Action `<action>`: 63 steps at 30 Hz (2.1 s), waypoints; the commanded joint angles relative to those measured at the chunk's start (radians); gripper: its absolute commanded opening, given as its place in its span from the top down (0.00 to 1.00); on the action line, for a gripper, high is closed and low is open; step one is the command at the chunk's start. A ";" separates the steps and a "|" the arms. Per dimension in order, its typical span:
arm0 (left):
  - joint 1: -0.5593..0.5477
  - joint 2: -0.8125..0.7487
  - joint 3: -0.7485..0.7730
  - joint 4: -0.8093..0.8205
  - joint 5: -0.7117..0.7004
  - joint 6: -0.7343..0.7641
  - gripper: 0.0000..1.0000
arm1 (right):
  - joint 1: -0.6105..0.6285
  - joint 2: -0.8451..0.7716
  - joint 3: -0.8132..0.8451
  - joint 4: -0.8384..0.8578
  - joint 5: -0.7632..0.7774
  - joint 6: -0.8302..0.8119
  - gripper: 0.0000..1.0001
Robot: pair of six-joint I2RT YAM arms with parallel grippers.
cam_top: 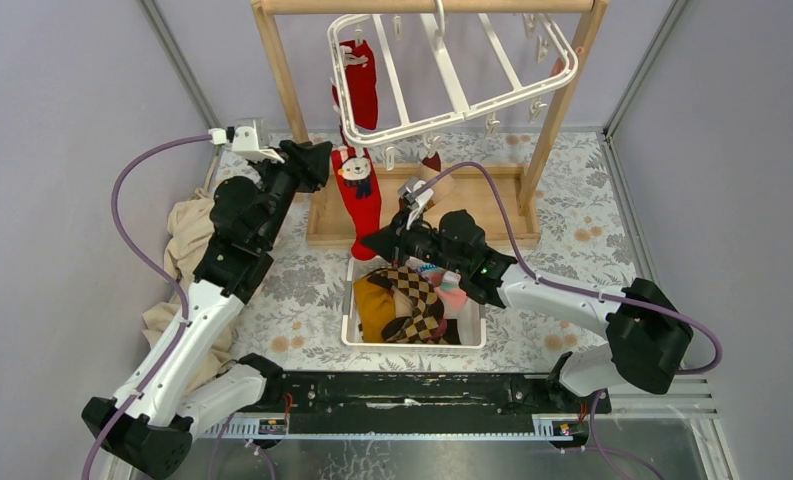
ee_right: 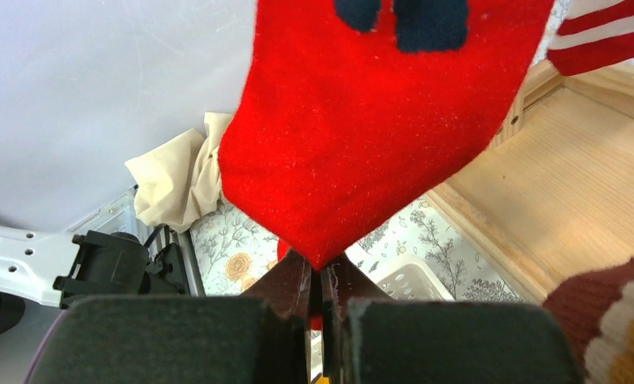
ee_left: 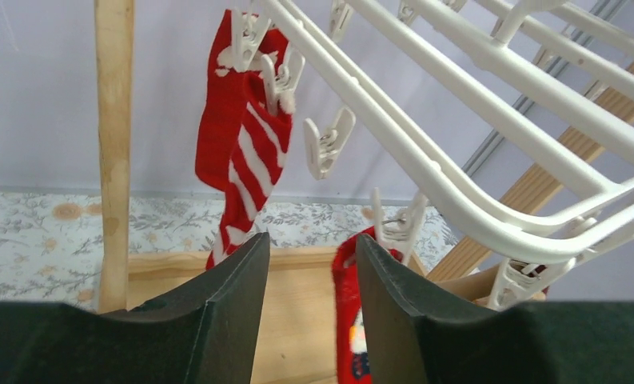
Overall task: Remove the socks clipped to the hanger
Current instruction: Remove the sock from the hanger.
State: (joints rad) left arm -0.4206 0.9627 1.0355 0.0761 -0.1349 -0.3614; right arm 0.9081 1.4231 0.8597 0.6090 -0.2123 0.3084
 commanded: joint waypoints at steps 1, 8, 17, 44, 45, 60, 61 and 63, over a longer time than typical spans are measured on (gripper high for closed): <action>0.018 -0.007 0.012 0.110 0.079 0.007 0.47 | 0.006 0.007 0.082 -0.001 -0.019 -0.030 1.00; 0.023 0.028 0.033 0.143 0.162 0.005 0.44 | 0.006 0.042 0.127 -0.029 -0.018 -0.037 1.00; 0.026 0.066 0.038 0.208 0.208 0.005 0.41 | 0.006 0.051 0.131 -0.035 -0.028 -0.035 1.00; 0.037 0.141 0.004 0.377 0.305 -0.011 0.42 | 0.006 0.063 0.130 -0.054 -0.042 -0.046 1.00; 0.039 0.140 0.004 0.379 0.307 -0.011 0.42 | 0.006 0.063 0.131 -0.056 -0.041 -0.048 1.00; 0.045 0.147 0.031 0.324 0.313 0.003 0.76 | 0.003 0.067 0.116 -0.060 -0.039 -0.047 1.00; 0.046 0.145 0.032 0.319 0.313 0.006 0.76 | 0.004 0.065 0.109 -0.060 -0.039 -0.045 1.00; 0.045 0.143 0.033 0.312 0.310 0.011 0.76 | 0.005 0.056 0.091 -0.061 -0.044 -0.034 1.00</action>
State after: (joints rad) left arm -0.3851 1.1099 1.0378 0.3672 0.1680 -0.3714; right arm 0.9081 1.4921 0.9398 0.5163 -0.2306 0.2737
